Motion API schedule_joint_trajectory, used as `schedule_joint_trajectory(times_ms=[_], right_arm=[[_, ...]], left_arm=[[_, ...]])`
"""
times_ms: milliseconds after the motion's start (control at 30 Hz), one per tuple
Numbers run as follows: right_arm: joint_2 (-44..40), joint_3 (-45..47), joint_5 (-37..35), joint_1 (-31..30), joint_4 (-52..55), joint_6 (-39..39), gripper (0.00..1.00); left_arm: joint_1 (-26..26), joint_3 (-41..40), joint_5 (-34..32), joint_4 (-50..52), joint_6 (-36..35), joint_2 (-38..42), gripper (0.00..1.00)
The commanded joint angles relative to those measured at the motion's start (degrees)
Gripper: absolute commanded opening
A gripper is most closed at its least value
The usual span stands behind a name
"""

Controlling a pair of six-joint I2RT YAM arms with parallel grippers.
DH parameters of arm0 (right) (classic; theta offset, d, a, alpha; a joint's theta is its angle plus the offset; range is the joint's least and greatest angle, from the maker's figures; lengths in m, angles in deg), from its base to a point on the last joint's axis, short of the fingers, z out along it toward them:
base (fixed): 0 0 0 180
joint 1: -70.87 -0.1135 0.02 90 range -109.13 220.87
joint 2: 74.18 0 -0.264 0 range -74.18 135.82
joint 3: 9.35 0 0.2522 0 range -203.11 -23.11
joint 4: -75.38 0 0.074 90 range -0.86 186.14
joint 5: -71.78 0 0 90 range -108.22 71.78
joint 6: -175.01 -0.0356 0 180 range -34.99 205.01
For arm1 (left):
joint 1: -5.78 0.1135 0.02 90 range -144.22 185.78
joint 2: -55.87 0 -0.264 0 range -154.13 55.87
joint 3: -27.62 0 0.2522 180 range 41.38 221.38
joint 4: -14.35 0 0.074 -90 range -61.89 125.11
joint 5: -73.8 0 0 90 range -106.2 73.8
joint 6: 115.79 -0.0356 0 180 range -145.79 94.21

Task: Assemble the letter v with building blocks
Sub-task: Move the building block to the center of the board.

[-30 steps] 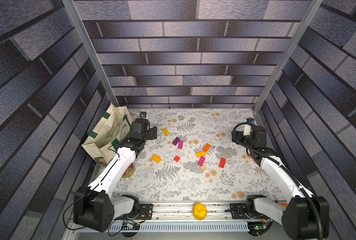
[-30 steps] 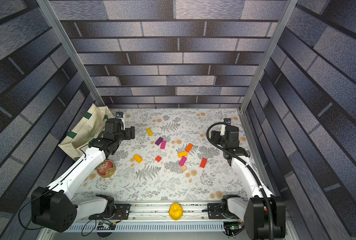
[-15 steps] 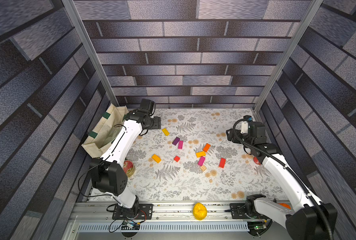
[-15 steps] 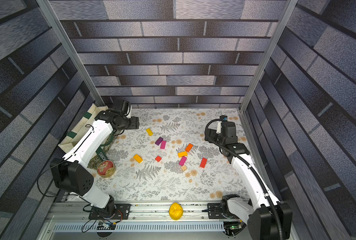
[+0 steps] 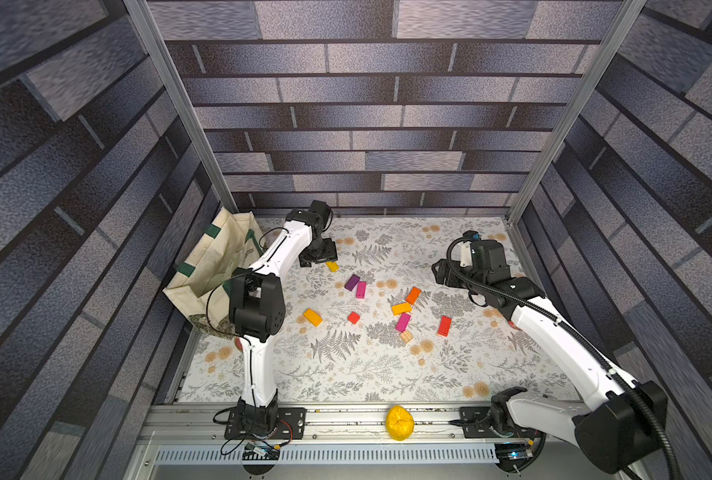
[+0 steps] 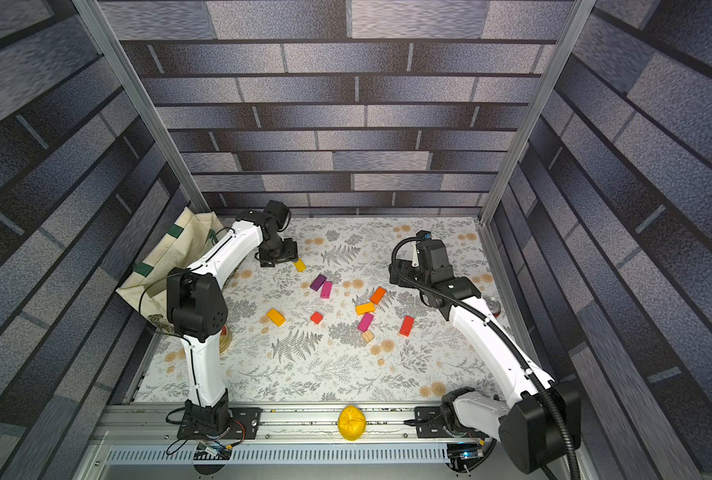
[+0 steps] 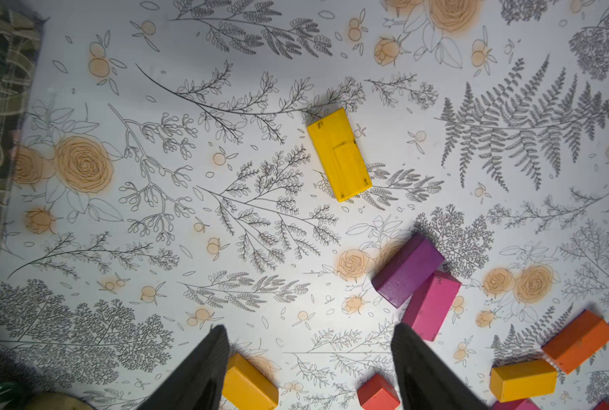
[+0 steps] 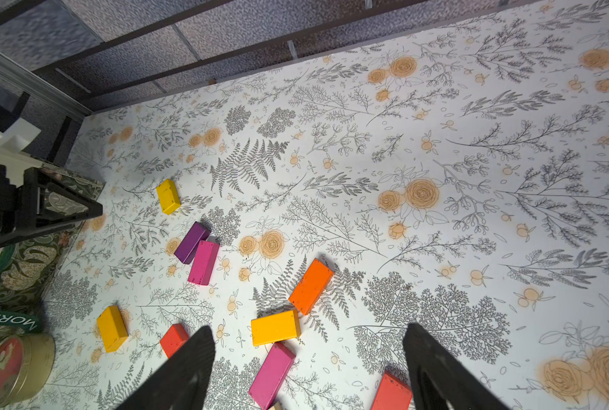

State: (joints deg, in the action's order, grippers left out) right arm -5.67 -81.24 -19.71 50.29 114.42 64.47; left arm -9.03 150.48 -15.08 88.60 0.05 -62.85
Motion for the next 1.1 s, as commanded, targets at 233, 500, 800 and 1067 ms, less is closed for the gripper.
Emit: schedule_joint_trajectory(times_ms=[233,500,800,1067], right_arm=[[2.15,-0.73,-2.35,-0.87,3.37,-1.96,0.85],[2.42,-0.28,-3.84,-0.95,5.27,-1.64,0.85],[2.24,-0.01,-4.14,-0.95,6.56,-1.73,0.86],[2.29,1.18,-3.60,-0.95,6.89,-3.02,0.85]], left_arm=[[0.13,12.82,-1.39,3.37,8.52,-11.28,0.75],[-0.97,24.61,-4.31,6.77,10.11,-21.05,0.73],[-2.71,35.82,-9.88,13.91,10.00,-29.46,0.72],[-2.14,35.81,-9.05,13.58,10.79,-31.31,0.70]])
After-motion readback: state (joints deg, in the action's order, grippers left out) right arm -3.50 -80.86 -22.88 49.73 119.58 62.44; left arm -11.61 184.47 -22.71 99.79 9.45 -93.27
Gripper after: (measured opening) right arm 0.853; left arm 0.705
